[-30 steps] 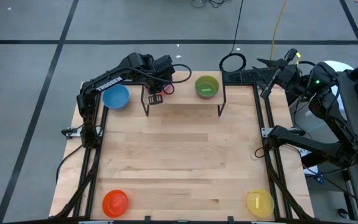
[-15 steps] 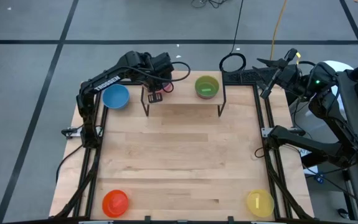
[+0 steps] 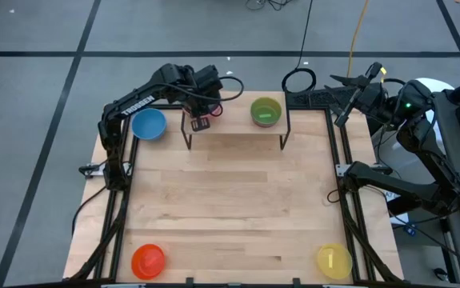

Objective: Place and stack bowls onto a shelf
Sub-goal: Stack the dark green bowl on top of the pink bowl on the shelf

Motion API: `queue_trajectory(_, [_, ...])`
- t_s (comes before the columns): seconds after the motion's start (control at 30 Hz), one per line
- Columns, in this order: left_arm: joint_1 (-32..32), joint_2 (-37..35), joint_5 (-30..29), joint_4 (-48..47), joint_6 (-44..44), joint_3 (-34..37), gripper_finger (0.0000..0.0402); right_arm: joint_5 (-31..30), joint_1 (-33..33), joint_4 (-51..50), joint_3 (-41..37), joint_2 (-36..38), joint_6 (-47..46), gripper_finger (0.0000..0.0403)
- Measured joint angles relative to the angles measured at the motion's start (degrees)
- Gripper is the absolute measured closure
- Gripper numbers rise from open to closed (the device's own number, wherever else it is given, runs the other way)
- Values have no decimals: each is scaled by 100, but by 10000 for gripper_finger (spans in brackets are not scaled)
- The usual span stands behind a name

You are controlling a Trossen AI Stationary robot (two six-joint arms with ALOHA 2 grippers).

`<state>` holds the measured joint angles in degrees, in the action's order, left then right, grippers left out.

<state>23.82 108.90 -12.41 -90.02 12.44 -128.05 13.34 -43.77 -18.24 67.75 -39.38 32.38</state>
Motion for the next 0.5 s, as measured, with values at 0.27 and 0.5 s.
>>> queue_trajectory(0.27, [108,41,10,2,-182,2,320,0,0,78,0,0,2,277])
queue_trajectory(0.5, [82,59,-8,2,-224,9,320,0,0,94,0,0,9,277])
